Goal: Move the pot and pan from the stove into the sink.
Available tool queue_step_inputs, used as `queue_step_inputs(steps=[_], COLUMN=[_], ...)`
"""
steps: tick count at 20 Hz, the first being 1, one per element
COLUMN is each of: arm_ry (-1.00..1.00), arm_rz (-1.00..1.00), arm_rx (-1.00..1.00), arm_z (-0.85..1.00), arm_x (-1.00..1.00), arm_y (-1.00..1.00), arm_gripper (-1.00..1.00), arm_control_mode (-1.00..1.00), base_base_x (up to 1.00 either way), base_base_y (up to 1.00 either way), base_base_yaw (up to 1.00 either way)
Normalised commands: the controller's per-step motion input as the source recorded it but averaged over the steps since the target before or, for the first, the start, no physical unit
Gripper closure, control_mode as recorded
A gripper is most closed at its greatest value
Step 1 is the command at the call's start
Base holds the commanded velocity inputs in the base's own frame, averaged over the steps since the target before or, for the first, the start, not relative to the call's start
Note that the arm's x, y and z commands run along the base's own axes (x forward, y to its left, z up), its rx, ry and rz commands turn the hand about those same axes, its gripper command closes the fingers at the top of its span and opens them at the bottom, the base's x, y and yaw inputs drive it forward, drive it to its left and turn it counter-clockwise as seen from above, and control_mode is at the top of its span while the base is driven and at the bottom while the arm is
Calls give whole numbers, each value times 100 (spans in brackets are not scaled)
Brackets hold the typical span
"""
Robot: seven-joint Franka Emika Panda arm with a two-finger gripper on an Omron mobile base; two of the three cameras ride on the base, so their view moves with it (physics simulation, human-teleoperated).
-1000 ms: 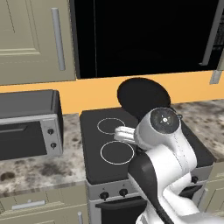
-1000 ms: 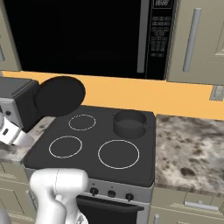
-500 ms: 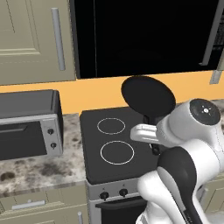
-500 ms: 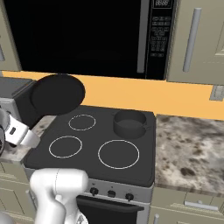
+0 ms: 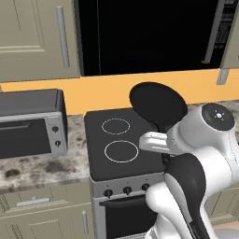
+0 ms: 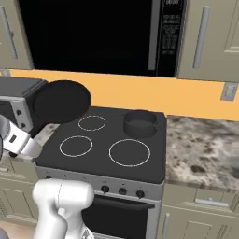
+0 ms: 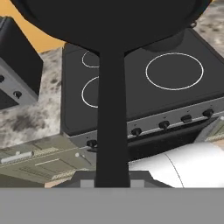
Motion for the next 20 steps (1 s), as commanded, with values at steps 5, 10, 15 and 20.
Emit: queue_step_inputs(steps=[5, 10, 15, 20], arm_ry=[0, 0, 0, 0], arm_rz=[0, 0, 0, 0], arm_rx=[0, 0, 0, 0], arm_z=[0, 0, 0, 0], arm_x=[0, 0, 0, 0], arm_y=[0, 0, 0, 0], arm_gripper=[100, 100, 100, 100], arm_control_mode=[100, 100, 100, 100], base_base_x=[-72, -17, -14, -1], base_base_y=[0, 0, -14, -8], base_base_yaw=[0, 0, -23, -39])
